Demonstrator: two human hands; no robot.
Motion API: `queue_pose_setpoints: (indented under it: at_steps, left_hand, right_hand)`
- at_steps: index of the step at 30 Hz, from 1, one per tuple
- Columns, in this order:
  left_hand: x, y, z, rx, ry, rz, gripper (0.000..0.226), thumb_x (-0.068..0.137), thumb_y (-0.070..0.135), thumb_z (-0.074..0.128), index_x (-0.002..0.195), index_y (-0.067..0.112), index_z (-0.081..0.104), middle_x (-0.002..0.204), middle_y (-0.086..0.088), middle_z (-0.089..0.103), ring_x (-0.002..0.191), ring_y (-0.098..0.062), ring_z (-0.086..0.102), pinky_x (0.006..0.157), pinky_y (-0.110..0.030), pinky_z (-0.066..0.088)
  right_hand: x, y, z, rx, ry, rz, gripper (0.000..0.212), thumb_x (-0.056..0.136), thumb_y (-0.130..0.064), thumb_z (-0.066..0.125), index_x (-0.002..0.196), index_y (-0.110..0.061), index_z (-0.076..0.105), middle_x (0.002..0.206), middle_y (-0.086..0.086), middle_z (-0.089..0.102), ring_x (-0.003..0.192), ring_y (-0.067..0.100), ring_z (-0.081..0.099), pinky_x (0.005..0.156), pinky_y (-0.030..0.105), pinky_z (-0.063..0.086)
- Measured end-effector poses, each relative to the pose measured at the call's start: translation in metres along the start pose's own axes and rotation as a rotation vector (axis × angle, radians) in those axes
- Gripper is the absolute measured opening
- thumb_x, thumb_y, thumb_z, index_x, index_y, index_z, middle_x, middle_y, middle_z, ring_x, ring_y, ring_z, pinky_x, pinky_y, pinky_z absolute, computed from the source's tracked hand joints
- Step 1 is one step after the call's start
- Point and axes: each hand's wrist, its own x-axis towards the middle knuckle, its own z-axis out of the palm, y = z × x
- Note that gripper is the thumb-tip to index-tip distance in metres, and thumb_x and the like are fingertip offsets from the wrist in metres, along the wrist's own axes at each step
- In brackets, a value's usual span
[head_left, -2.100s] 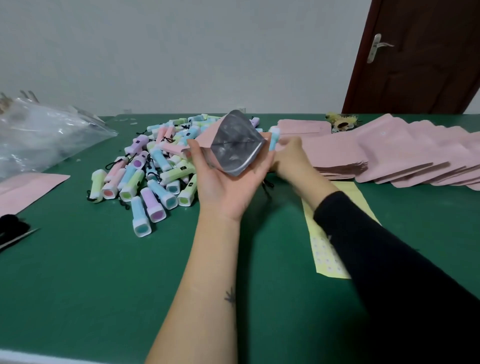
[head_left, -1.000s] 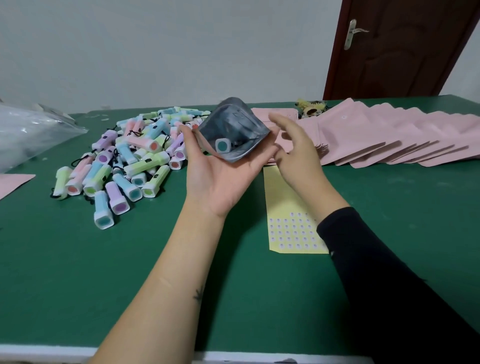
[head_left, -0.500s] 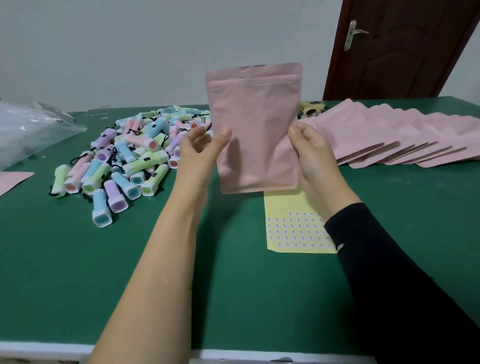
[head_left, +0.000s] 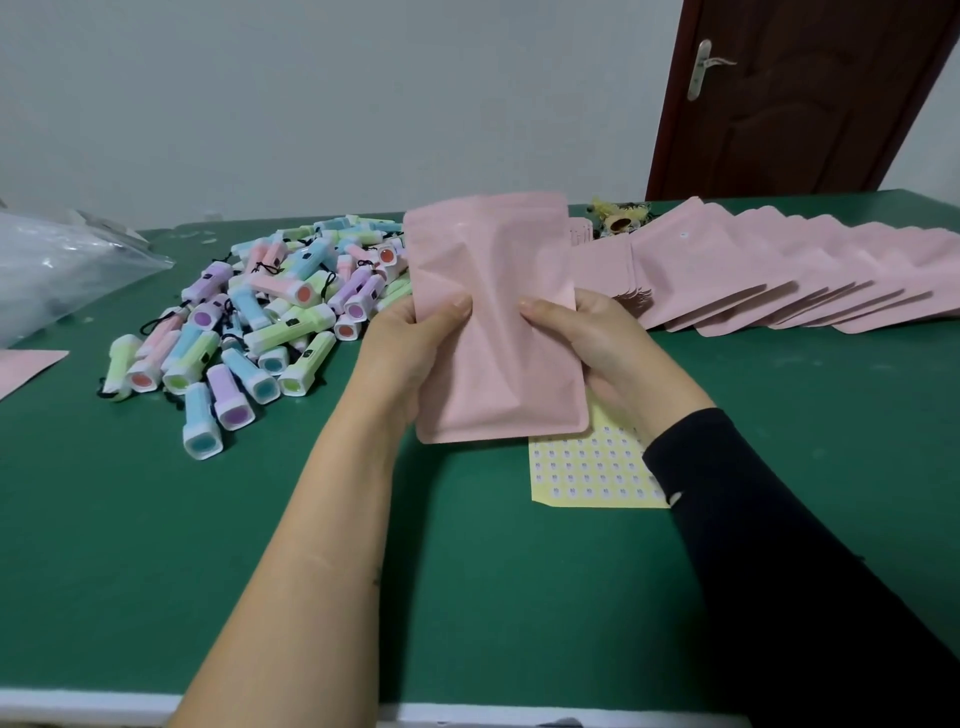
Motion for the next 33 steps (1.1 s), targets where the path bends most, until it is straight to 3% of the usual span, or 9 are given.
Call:
queue_pose_setpoints:
  at_steps: [2, 5, 12, 18, 23, 26, 28, 31, 33]
  left_hand:
    - [0.000, 0.002, -0.002, -0.006, -0.027, -0.035, 0.009, 0.083, 0.022, 0.076, 0.090, 0.016, 0.073, 0.090, -0.003, 0.077, 0.078, -0.017, 0.074, 0.066, -0.027, 0.056]
    - [-0.002, 0.006, -0.005, -0.021, -0.057, -0.068, 0.037, 0.068, 0.034, 0.083, 0.098, 0.016, 0.073, 0.097, -0.003, 0.077, 0.087, -0.020, 0.074, 0.072, -0.029, 0.058]
    - [-0.004, 0.006, -0.002, 0.050, -0.045, -0.129, 0.058, 0.054, 0.044, 0.087, 0.102, 0.015, 0.074, 0.096, -0.003, 0.077, 0.087, -0.024, 0.075, 0.082, -0.036, 0.057]
    - [-0.003, 0.004, -0.001, 0.013, -0.027, -0.155, 0.045, 0.059, 0.030, 0.084, 0.101, 0.015, 0.075, 0.095, -0.006, 0.077, 0.087, -0.025, 0.074, 0.080, -0.035, 0.057]
    - [-0.003, 0.004, 0.001, -0.009, 0.021, -0.158, 0.047, 0.057, 0.024, 0.083, 0.101, 0.011, 0.075, 0.094, -0.009, 0.077, 0.091, -0.030, 0.073, 0.090, -0.041, 0.056]
    - [-0.005, 0.006, 0.002, 0.035, 0.014, -0.135, 0.043, 0.056, 0.026, 0.084, 0.096, 0.014, 0.076, 0.092, -0.006, 0.077, 0.087, -0.026, 0.074, 0.081, -0.036, 0.058]
    - [-0.005, 0.006, 0.002, 0.064, 0.013, -0.112, 0.034, 0.061, 0.022, 0.086, 0.093, 0.015, 0.075, 0.089, -0.004, 0.077, 0.081, -0.022, 0.075, 0.073, -0.031, 0.057]
    - [-0.005, 0.007, 0.001, 0.080, 0.039, -0.107, 0.027, 0.070, 0.014, 0.085, 0.094, 0.014, 0.074, 0.088, -0.003, 0.077, 0.079, -0.020, 0.074, 0.070, -0.028, 0.056]
    - [-0.004, 0.007, 0.000, 0.081, 0.070, -0.102, 0.028, 0.071, 0.012, 0.084, 0.097, 0.013, 0.074, 0.089, -0.002, 0.077, 0.079, -0.019, 0.074, 0.067, -0.026, 0.054]
  right_hand:
    - [0.001, 0.002, 0.000, 0.004, -0.002, 0.013, 0.020, 0.084, -0.019, 0.075, 0.102, -0.010, 0.071, 0.100, 0.008, 0.076, 0.095, 0.025, 0.072, 0.088, 0.040, 0.056]
    - [0.001, 0.004, 0.001, -0.029, -0.018, 0.015, 0.017, 0.083, -0.017, 0.076, 0.098, -0.011, 0.073, 0.096, 0.007, 0.076, 0.091, 0.024, 0.073, 0.084, 0.038, 0.058]
    - [0.000, 0.003, 0.006, -0.095, -0.037, 0.032, 0.016, 0.080, -0.023, 0.079, 0.092, -0.016, 0.071, 0.087, 0.000, 0.077, 0.081, 0.018, 0.074, 0.074, 0.032, 0.060]
    - [-0.002, 0.002, 0.009, -0.145, -0.026, 0.033, 0.016, 0.082, -0.020, 0.077, 0.095, -0.015, 0.072, 0.088, 0.002, 0.077, 0.081, 0.020, 0.074, 0.075, 0.034, 0.060]
    - [-0.004, -0.002, 0.012, -0.197, -0.002, 0.041, 0.018, 0.081, -0.022, 0.078, 0.096, -0.014, 0.072, 0.090, 0.003, 0.077, 0.082, 0.021, 0.074, 0.080, 0.038, 0.060]
    - [-0.006, -0.003, 0.013, -0.196, 0.063, 0.059, 0.037, 0.073, -0.036, 0.083, 0.099, -0.014, 0.067, 0.086, 0.000, 0.076, 0.072, 0.015, 0.074, 0.066, 0.030, 0.060]
    - [-0.007, -0.003, 0.014, -0.211, 0.083, 0.069, 0.047, 0.069, -0.040, 0.085, 0.104, -0.014, 0.066, 0.088, -0.001, 0.076, 0.071, 0.014, 0.074, 0.065, 0.030, 0.061]
    - [-0.006, -0.004, 0.013, -0.193, 0.064, 0.086, 0.034, 0.073, -0.024, 0.083, 0.102, -0.012, 0.070, 0.087, 0.004, 0.077, 0.079, 0.023, 0.074, 0.079, 0.043, 0.060]
    - [-0.005, -0.004, 0.013, -0.207, 0.059, 0.087, 0.024, 0.074, -0.017, 0.082, 0.096, -0.013, 0.072, 0.083, 0.003, 0.077, 0.078, 0.024, 0.074, 0.080, 0.044, 0.060]
